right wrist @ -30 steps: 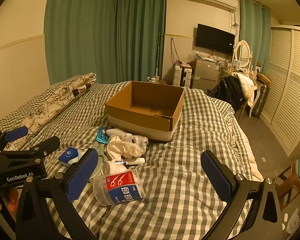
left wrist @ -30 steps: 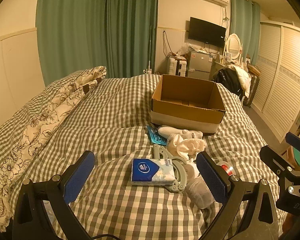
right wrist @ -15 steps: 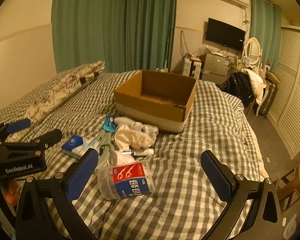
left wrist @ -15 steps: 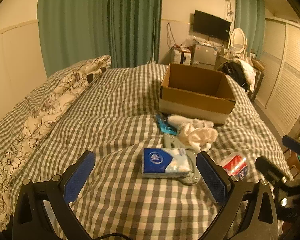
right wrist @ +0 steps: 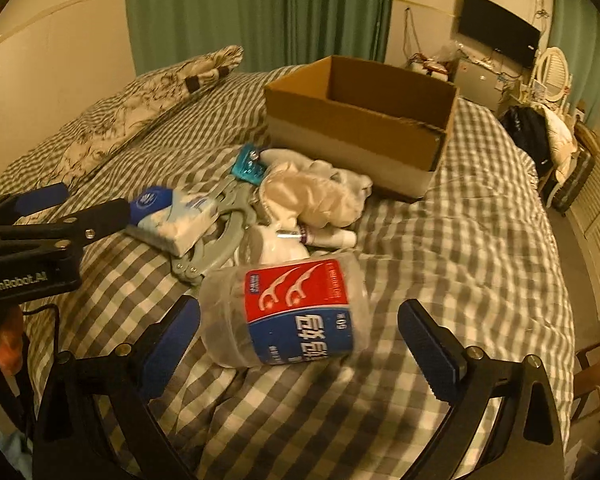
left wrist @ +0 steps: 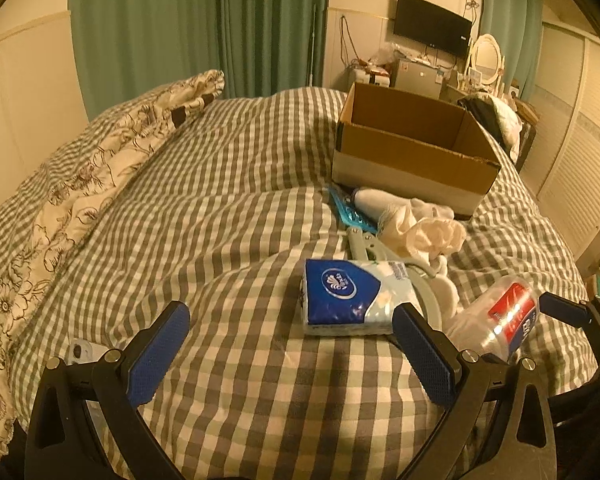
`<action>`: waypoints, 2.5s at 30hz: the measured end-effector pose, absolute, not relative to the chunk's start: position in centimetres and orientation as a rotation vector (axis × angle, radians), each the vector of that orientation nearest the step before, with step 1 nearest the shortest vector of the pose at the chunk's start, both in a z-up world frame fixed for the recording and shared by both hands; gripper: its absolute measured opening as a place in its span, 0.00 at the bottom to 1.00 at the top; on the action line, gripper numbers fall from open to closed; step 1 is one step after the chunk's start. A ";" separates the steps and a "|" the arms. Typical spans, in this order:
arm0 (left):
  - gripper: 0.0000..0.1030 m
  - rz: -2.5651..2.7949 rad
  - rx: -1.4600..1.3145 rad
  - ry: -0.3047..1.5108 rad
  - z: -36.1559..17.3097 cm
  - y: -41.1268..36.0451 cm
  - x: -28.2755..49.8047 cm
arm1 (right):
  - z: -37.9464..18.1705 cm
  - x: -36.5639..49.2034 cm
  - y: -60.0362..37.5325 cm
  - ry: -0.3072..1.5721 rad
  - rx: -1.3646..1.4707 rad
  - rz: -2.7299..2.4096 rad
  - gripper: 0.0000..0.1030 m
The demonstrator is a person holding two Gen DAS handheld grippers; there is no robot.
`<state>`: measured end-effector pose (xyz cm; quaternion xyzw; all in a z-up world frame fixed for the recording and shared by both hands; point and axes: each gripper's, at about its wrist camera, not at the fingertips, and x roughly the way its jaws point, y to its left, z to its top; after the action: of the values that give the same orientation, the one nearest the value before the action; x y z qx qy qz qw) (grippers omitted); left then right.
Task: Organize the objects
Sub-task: 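Grasp the blue tissue pack with the left tool while the right grasps the floss jar, then carry tissue pack and floss jar into the cardboard box with both tools and release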
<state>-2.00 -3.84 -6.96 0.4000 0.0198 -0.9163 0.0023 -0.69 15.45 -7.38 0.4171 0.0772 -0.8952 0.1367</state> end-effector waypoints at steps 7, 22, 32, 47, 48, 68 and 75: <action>1.00 -2.865 1.313 0.064 -8.0 -3.7 -2.7 | -9.1 -1.8 14.8 0.232 1.282 -2.539 0.97; 1.00 -2.931 1.439 0.048 -8.9 -0.8 -5.1 | -4.7 -2.0 18.1 0.248 1.126 -2.717 0.88; 0.75 -2.923 1.473 0.055 -9.2 -0.7 -5.4 | -5.0 -2.5 19.0 0.184 1.129 -2.695 0.88; 0.74 -3.106 1.122 -0.083 1.7 0.1 -5.5 | 3.2 -1.2 20.8 0.232 0.871 -2.816 0.88; 0.74 -3.117 1.099 -0.079 2.2 0.2 -6.0 | 3.9 -1.4 21.0 0.227 0.851 -2.820 0.88; 0.74 -3.122 1.106 -0.027 0.5 4.8 -25.5 | 7.2 -20.3 22.3 0.084 0.780 -2.867 0.88; 0.74 -3.121 1.168 -0.050 -2.8 5.2 -28.9 | 3.4 -26.3 23.3 0.003 0.867 -2.862 0.88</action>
<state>-28.90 5.21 -2.80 0.3489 -0.0149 -0.9321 -0.0957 -26.28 23.34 3.38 0.2893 0.0011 -0.9542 0.0757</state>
